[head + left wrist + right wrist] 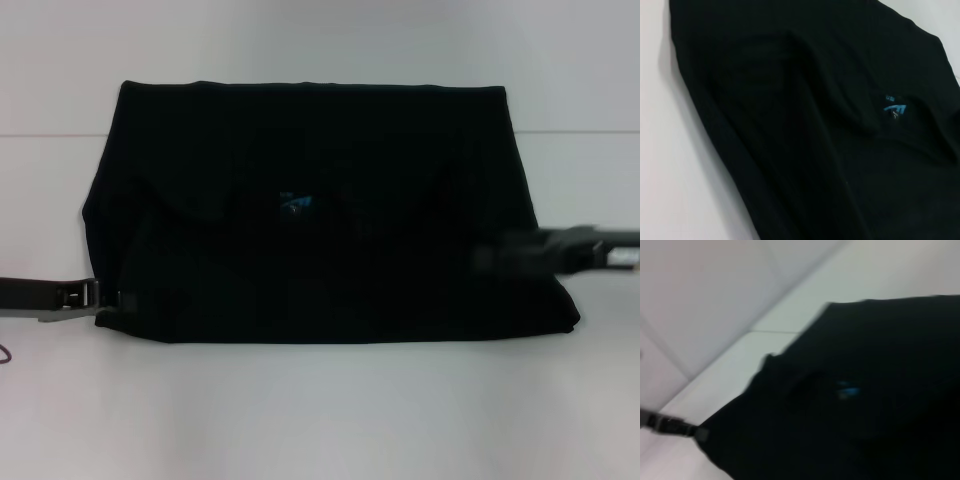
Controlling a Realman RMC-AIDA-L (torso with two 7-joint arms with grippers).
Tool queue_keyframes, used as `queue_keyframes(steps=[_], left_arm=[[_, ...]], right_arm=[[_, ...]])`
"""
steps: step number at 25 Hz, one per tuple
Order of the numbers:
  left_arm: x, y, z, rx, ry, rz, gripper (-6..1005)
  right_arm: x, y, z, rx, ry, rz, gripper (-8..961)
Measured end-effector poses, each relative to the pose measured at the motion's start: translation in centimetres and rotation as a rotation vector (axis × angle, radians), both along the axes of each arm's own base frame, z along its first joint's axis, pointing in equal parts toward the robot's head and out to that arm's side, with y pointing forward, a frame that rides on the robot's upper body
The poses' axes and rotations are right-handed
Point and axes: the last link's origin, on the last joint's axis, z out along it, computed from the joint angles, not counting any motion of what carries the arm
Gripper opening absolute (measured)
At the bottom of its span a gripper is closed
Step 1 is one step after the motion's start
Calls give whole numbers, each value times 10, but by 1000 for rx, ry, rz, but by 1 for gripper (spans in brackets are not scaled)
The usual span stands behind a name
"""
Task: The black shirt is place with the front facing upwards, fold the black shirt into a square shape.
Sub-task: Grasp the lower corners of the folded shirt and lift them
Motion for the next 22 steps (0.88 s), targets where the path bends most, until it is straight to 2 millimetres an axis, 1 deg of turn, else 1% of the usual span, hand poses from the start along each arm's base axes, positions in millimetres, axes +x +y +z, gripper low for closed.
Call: queue_keyframes(steps=[1,2,4,6,9,12,15,19,22], left_arm=[[0,0,0,1,-3,-4,4],[0,0,0,1,-3,-4,4],[1,-1,0,2,-8,-8,3],[1,-1,1,1,-13,-8,3],[1,-2,1,0,-15,-9,3],[1,-1,0,-2,-15,-11,3],[2,-2,0,-3,-16,-12,3],[2,-2,0,-7,-18,-13,2],[3,-2,0,-9,-20,-14,2]], right_arm=[[0,11,26,-16,-22,-100,915],[0,11,26,-16,-22,-100,915],[1,21,49,-31,-33,-229,915],[3,28,66,-32,-62,-345,916],[5,39,76,1,-156,-435,916],[6,46,66,-8,-257,-469,916],[7,47,45,-52,-335,-470,916],[5,46,24,-88,-364,-461,916],[2,45,13,-103,-361,-451,915]])
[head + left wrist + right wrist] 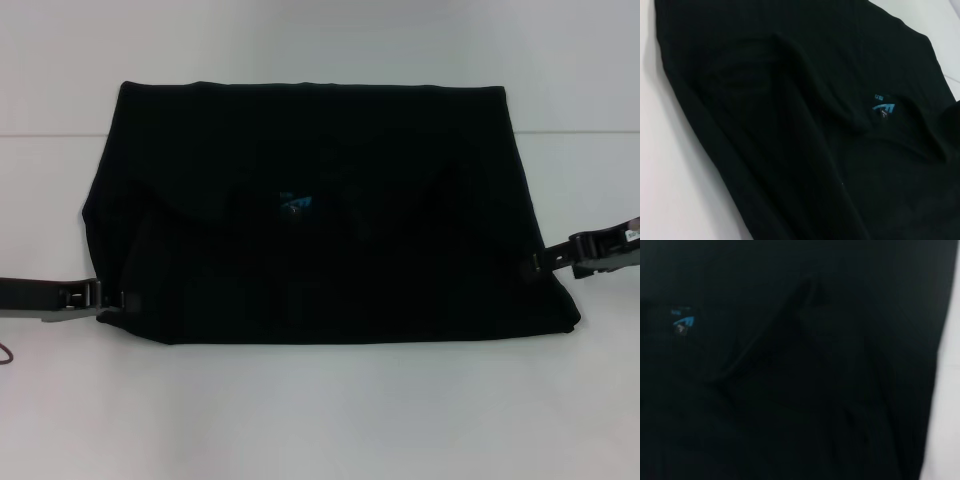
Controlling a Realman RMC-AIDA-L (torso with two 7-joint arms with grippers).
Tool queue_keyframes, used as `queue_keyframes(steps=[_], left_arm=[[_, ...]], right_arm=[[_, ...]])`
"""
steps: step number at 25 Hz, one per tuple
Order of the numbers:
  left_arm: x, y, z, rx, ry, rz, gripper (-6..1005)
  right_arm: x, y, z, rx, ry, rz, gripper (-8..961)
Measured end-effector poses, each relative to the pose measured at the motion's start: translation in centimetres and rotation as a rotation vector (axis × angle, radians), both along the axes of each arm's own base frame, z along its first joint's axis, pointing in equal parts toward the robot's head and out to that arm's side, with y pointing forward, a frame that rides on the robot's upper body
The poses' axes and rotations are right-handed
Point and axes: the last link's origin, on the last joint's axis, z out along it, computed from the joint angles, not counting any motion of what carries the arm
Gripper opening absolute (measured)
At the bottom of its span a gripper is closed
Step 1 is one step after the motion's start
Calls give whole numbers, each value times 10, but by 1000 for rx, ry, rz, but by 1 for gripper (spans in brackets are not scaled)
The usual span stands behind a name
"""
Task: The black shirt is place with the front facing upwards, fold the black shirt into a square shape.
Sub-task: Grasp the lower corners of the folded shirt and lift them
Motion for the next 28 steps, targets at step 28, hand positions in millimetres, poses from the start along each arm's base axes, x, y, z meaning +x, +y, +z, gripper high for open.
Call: queue_keyframes(steps=[28], left_arm=[[1,1,1,1,-2,-1,3]], right_arm=[[0,-12,-27,-84,-26,-6,785]])
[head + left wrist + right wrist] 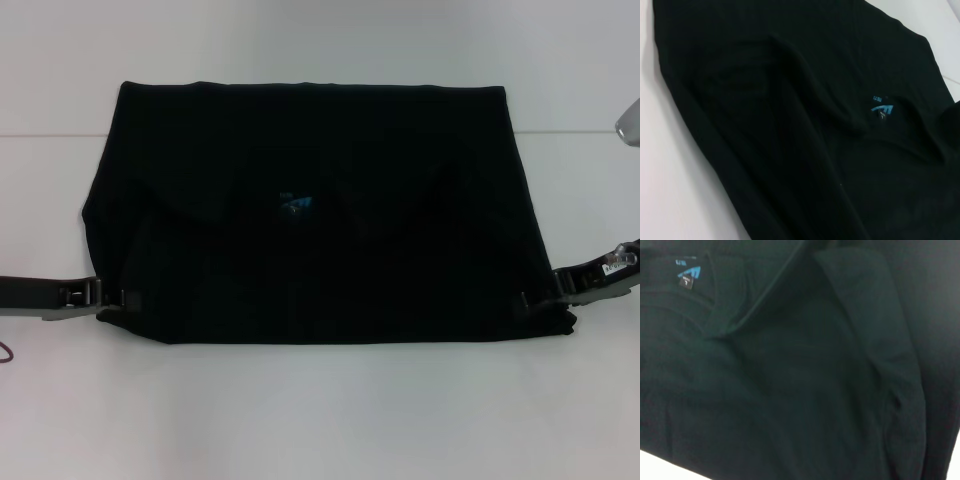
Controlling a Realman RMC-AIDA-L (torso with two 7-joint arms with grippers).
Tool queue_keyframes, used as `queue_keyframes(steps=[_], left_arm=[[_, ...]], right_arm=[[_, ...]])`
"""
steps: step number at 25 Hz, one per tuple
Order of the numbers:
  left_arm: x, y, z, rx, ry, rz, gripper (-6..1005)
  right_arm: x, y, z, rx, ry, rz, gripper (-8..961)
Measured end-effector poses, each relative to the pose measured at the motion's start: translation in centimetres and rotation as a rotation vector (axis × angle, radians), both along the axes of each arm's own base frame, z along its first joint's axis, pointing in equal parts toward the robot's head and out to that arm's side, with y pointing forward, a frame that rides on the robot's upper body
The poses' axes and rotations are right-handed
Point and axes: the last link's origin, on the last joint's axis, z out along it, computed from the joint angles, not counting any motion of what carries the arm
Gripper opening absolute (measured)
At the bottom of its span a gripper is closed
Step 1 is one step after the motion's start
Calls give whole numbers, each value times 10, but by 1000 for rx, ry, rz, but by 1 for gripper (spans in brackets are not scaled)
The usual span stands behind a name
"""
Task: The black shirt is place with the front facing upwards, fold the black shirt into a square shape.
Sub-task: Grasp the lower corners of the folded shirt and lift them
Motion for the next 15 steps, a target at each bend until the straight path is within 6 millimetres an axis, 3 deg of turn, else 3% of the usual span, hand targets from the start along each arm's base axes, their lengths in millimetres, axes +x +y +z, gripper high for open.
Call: queue_keyframes(steps=[15], left_arm=[[1,-1,-1,-10,-5,-10,2]], right_arm=[[0,-1,0,-9,1,-2,209]])
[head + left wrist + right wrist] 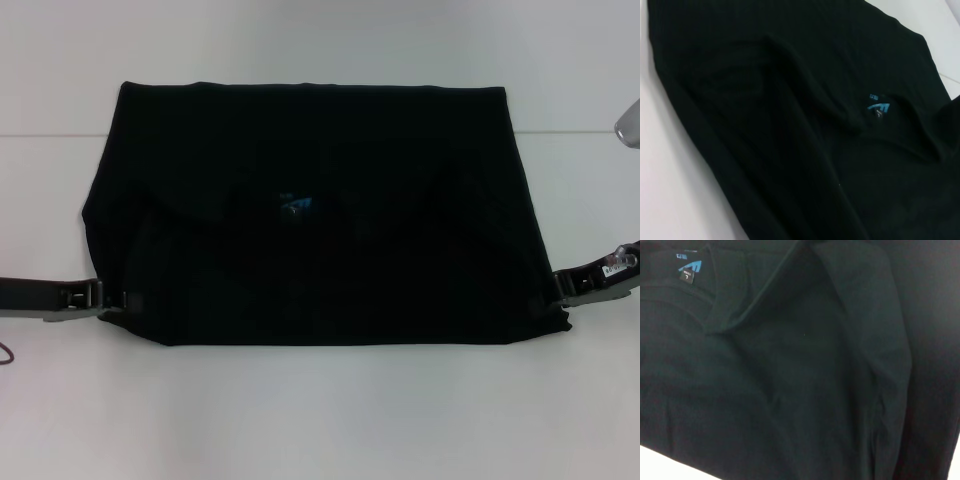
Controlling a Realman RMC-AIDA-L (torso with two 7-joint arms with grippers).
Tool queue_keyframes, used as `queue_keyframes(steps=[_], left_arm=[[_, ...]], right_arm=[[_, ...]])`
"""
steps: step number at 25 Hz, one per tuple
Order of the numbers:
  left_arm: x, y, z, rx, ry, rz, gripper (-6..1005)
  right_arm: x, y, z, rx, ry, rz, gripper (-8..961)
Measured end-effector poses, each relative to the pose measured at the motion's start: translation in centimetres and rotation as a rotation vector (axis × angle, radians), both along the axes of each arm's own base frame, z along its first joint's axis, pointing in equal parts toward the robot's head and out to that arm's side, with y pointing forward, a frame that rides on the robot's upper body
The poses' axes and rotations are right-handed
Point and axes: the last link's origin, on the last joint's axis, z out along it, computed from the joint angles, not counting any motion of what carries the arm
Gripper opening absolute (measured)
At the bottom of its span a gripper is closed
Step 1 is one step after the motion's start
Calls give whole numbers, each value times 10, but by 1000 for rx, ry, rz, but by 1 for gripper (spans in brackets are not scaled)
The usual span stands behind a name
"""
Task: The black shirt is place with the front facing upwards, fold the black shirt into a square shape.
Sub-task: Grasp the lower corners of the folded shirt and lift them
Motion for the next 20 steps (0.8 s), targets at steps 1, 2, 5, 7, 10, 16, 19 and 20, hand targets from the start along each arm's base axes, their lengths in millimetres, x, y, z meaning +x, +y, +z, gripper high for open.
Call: queue_keyframes(steps=[1,2,5,7,10,16,19,20], left_arm=[[1,-1,0,-6,-3,-7,2],[1,-1,0,-6,-3,-7,2],[2,-3,0,-20,-15,-14,2],[5,-6,1,-40,-33,-33,2],[10,-12,6,-79,-71,-68,3],[20,-30,19,-170,-172,-114,2],[20,-43,22,-237,-203,-119,2],[19,-49,23,-267,-206,-116,2]], right_arm=[[0,0,0,0,0,1,193],[0,0,0,0,-1,2,176],[-1,1,1,1,0,7,126],[-2,1,3,-6,7,11,92],[-5,-2,6,-34,16,27,42],[-10,-19,16,-164,42,69,36],[-4,-38,19,-265,70,73,36],[-1,-45,20,-296,80,69,36]])
